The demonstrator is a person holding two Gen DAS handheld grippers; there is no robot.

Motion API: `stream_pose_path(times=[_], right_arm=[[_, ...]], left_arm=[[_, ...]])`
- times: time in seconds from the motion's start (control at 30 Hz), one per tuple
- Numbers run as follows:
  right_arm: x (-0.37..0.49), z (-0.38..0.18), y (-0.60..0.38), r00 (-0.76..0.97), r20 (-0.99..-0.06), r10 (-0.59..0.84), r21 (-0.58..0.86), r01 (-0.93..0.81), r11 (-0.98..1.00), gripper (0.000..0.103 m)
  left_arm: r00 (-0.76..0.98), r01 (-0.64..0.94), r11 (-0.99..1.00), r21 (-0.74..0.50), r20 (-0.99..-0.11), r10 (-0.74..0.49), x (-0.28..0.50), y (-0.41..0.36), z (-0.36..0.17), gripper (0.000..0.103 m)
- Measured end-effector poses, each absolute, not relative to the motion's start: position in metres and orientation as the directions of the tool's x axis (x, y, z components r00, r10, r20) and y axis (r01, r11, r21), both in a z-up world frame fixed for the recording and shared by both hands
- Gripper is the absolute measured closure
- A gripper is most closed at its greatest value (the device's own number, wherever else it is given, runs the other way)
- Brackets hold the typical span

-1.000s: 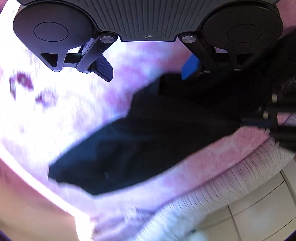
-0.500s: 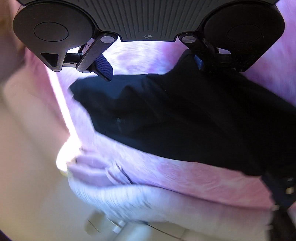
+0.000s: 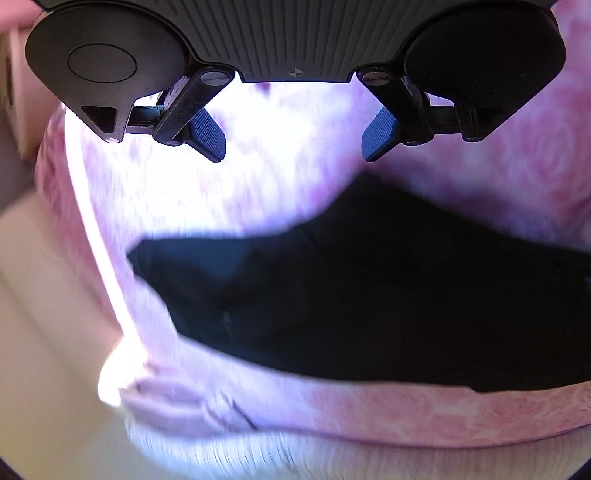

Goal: Fold clothes

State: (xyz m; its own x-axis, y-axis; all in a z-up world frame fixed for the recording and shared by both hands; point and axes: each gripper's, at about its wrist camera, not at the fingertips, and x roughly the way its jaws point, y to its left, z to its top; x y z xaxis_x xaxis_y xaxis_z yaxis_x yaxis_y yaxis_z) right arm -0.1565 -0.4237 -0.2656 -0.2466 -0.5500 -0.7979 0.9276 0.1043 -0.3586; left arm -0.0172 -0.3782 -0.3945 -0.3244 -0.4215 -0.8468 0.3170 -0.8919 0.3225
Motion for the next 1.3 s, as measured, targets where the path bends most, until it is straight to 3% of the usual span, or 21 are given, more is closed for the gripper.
stream_pose_path(times=[0.1, 0.27, 0.37, 0.6, 0.7, 0.87, 1.1, 1.3], right_arm=[[-0.158, -0.245, -0.407, -0.138, -0.816, -0.561, -0.29, 0.938, 0.19, 0.019], [-0.131, -0.217, -0.418, 0.098, -0.807, -0.582, -0.188, 0.892, 0.411, 0.019], [-0.102, -0.213, -0.457, 0.228, -0.807, -0.545, -0.119, 0.841, 0.528, 0.019], [-0.049, -0.24, -0.587, 0.346, -0.827, -0.443, 0.006, 0.794, 0.608, 0.021], [-0.044, -0.252, -0.63, 0.335, -0.851, -0.404, 0.064, 0.83, 0.555, 0.05], [-0.035, -0.288, -0.683, 0.28, -0.912, -0.301, 0.11, 0.872, 0.478, 0.052], [-0.012, -0.3, -0.715, 0.271, -0.874, -0.403, 0.03, 0.859, 0.512, 0.046], [-0.02, -0.283, -0.715, 0.288, -0.852, -0.437, 0.0, 0.835, 0.551, 0.046]], left_arm=[[-0.254, 0.481, -0.828, 0.289, -0.858, -0.447, 0.027, -0.372, -0.381, 0.081], [-0.032, 0.776, -0.561, 0.289, -0.87, -0.492, 0.121, -0.375, -0.367, 0.079], [0.092, 0.867, -0.391, 0.31, -0.869, -0.486, 0.177, -0.377, -0.366, 0.079], [0.135, 0.897, -0.307, 0.32, -0.857, -0.497, 0.24, -0.414, -0.378, 0.079], [0.071, 0.924, -0.296, 0.242, -0.869, -0.489, 0.249, -0.451, -0.391, 0.079], [0.027, 0.939, -0.294, 0.178, -0.891, -0.453, 0.255, -0.49, -0.428, 0.079], [0.055, 0.94, -0.263, 0.217, -0.858, -0.511, 0.26, -0.505, -0.443, 0.069], [-0.014, 0.902, -0.367, 0.226, -0.835, -0.55, 0.25, -0.502, -0.424, 0.072]])
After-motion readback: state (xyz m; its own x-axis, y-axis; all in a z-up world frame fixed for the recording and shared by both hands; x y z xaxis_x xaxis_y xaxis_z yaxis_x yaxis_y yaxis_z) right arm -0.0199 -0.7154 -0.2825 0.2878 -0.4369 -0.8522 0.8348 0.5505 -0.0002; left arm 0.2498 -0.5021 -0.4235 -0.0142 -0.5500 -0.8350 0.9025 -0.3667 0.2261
